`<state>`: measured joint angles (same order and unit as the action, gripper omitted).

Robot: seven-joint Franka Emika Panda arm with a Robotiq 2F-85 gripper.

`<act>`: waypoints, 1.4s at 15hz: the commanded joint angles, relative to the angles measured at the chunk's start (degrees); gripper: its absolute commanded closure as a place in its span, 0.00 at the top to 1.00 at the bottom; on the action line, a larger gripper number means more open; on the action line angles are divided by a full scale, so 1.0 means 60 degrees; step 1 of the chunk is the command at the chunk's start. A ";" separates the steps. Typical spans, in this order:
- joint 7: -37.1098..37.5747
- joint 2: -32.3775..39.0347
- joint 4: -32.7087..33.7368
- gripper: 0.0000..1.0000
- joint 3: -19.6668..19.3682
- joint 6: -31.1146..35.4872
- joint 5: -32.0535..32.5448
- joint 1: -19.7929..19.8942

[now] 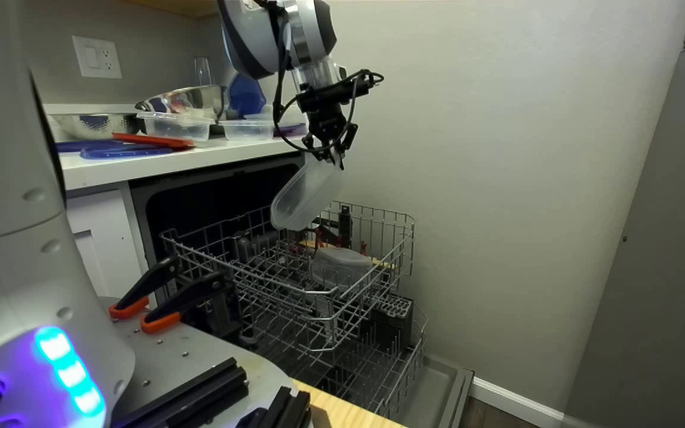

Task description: Remove the left bowl out of the dishwasher

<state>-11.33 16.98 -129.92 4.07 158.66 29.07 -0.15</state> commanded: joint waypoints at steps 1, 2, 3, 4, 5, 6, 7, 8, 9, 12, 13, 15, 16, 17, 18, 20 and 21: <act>-0.0521 -0.0169 -0.0304 0.01 -0.0224 0.0167 -0.0293 -0.0106; -0.0206 -0.0017 -0.0039 0.06 -0.0307 0.0021 -0.0226 -0.0271; -0.0204 -0.0016 -0.0055 0.06 -0.0332 0.0021 -0.0223 -0.0272; -0.0203 -0.0016 -0.0063 0.06 -0.0345 0.0021 -0.0221 -0.0270; -0.0203 -0.0016 -0.0066 0.06 -0.0350 0.0021 -0.0220 -0.0269; -0.0203 -0.0016 -0.0066 0.06 -0.0350 0.0021 -0.0220 -0.0270; -0.0203 -0.0016 -0.0066 0.06 -0.0350 0.0021 -0.0220 -0.0272; -0.0203 -0.0016 -0.0066 0.06 -0.0350 0.0021 -0.0220 -0.0273; -0.0203 -0.0016 -0.0066 0.06 -0.0350 0.0021 -0.0220 -0.0273; -0.0203 -0.0016 -0.0066 0.06 -0.0350 0.0021 -0.0220 -0.0273; -0.0203 -0.0016 -0.0066 0.06 -0.0350 0.0021 -0.0220 -0.0273; -0.0203 -0.0016 -0.0066 0.01 -0.0350 0.0021 -0.0220 -0.0273; -0.0499 -0.0035 -0.0029 0.01 -0.0129 0.0083 -0.0527 -0.0191; -0.0803 -0.0074 -0.0004 0.01 0.0120 0.0099 -0.0895 -0.0108; -0.1529 -0.0100 0.0020 0.01 0.0728 0.0110 -0.1922 0.0183; -0.2766 -0.0116 0.0236 0.01 0.2468 -0.0227 -0.3505 0.1306; -0.3437 -0.0064 0.0450 0.01 0.3145 -0.0401 -0.4338 0.1696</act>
<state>-21.46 16.99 -129.07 11.67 158.67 14.32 2.49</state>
